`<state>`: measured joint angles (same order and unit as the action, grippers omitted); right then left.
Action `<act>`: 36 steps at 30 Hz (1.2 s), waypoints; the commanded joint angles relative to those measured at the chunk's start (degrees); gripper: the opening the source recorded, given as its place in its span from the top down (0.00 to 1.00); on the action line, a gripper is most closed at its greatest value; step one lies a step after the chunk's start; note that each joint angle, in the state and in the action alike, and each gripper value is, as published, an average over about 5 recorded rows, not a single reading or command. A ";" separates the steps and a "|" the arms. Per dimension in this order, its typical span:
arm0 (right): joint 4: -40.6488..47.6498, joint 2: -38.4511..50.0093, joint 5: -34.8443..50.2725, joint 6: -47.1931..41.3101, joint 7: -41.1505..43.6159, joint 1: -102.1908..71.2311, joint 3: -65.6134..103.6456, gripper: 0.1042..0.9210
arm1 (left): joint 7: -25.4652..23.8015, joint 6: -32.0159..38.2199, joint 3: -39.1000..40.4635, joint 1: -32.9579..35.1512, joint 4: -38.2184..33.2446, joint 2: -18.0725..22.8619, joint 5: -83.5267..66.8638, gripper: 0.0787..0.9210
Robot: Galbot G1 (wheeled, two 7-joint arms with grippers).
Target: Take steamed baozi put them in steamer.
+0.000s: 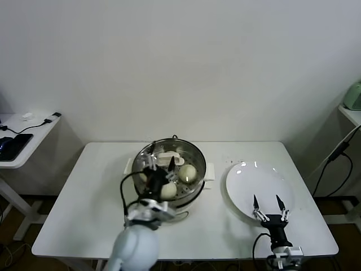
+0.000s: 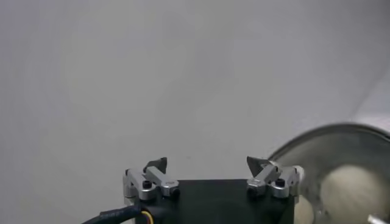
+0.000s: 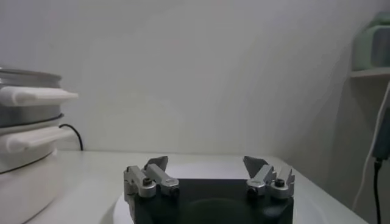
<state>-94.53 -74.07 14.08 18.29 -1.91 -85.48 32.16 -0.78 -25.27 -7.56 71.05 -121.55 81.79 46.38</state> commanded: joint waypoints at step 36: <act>1.34 0.61 2.88 -1.19 -0.06 0.92 -0.76 0.12 | 5.77 37.06 -30.01 16.81 21.87 -6.40 -58.92 0.12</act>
<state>-93.33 -73.50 16.65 17.57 -2.36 -84.64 31.39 5.17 9.04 -37.46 87.11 -102.37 75.74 -12.26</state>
